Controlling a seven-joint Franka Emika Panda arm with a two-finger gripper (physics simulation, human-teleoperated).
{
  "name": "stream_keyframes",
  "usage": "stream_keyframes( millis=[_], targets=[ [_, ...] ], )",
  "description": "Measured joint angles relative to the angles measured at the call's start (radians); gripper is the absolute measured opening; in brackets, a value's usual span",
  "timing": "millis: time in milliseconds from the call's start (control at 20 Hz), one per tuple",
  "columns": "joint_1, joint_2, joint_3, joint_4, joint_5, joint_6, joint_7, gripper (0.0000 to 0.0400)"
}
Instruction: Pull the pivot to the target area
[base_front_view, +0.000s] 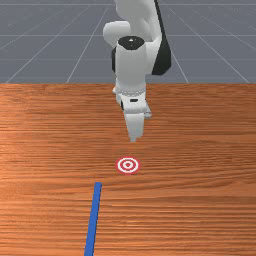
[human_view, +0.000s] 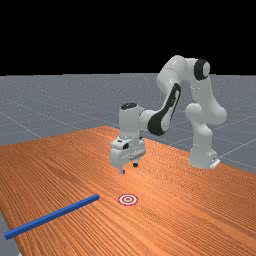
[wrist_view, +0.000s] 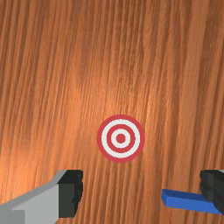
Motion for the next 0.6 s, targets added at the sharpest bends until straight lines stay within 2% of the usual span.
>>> stream_keyframes(
  millis=[50, 150, 250, 300, 350, 400, 450, 600],
  targets=[
    [-0.012, 0.002, 0.016, 0.000, -0.009, 0.000, -0.087, 0.0400],
    [-0.008, 0.002, 0.020, 0.000, -0.012, 0.000, -0.090, 0.0400],
    [-0.026, 0.010, 0.043, 0.000, -0.025, 0.009, -0.214, 0.0400],
    [-0.011, 0.012, 0.027, -0.001, -0.016, 0.011, -0.122, 0.0400],
    [-0.013, 0.014, 0.029, -0.001, -0.018, 0.013, -0.133, 0.0400],
    [-0.046, 0.022, 0.065, -0.001, -0.042, 0.022, -0.333, 0.0400],
    [-0.037, 0.029, 0.055, -0.002, -0.036, 0.030, -0.274, 0.0400],
    [-0.078, 0.045, 0.113, -0.001, -0.076, 0.037, -0.549, 0.0400]
  ],
)
